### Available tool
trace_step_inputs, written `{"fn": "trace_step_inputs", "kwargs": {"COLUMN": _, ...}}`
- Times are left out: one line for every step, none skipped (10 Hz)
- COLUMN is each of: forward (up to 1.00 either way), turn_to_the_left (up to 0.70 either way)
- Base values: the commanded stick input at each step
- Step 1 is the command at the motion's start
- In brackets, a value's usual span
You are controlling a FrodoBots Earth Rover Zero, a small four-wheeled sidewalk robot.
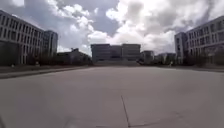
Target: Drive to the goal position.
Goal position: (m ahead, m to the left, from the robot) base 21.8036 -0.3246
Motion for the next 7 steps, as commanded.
{"fn": "trace_step_inputs", "kwargs": {"forward": 1.0, "turn_to_the_left": 0.0}}
{"fn": "trace_step_inputs", "kwargs": {"forward": 1.0, "turn_to_the_left": 0.0}}
{"fn": "trace_step_inputs", "kwargs": {"forward": 1.0, "turn_to_the_left": 0.0}}
{"fn": "trace_step_inputs", "kwargs": {"forward": 1.0, "turn_to_the_left": 0.0}}
{"fn": "trace_step_inputs", "kwargs": {"forward": 1.0, "turn_to_the_left": 0.0}}
{"fn": "trace_step_inputs", "kwargs": {"forward": 1.0, "turn_to_the_left": 0.0}}
{"fn": "trace_step_inputs", "kwargs": {"forward": 1.0, "turn_to_the_left": 0.0}}
